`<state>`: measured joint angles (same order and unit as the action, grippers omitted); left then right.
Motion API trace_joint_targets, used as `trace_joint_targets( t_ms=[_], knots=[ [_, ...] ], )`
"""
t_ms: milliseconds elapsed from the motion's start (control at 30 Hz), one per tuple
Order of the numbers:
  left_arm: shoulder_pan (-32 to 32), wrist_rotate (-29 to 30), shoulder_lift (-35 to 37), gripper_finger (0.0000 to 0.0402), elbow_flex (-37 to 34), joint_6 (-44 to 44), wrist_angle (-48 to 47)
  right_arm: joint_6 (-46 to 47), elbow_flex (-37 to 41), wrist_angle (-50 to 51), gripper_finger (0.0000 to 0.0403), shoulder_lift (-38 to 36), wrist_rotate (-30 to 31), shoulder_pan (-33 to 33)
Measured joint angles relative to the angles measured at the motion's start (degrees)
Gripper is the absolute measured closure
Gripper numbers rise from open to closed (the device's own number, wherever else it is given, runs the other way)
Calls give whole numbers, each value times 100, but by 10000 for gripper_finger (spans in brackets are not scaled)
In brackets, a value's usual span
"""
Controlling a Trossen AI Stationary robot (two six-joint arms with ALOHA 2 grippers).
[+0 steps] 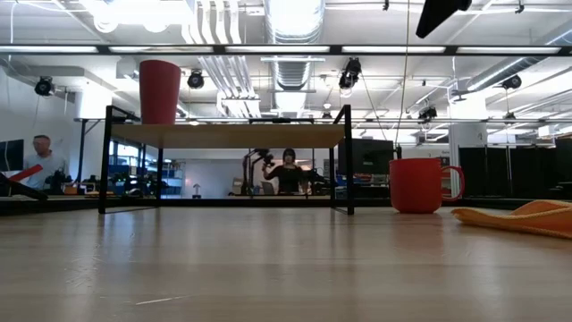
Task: Stack small to large cups/mugs on shelf
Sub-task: Put the orange glass on the shelf
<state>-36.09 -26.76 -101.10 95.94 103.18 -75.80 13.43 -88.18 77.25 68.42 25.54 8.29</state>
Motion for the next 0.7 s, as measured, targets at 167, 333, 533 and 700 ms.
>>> trace_joint_targets(
  t_ms=[167, 333, 533, 700],
  knots=[
    [8, 92, 0, 279, -373, -24, 249, 7, 68, -13, 325, 2, 0, 0],
    [2, 279, -2, 279, -759, -33, 742, 7, 68, -232, 324, 2, 0, 0],
    [6, 510, -2, 279, -1108, -49, 1107, 5, 68, -385, 324, 0, 0, 0],
    [6, 531, -2, 279, -1286, -111, 1081, 1, 68, -444, 325, 0, 0, 0]
  ],
)
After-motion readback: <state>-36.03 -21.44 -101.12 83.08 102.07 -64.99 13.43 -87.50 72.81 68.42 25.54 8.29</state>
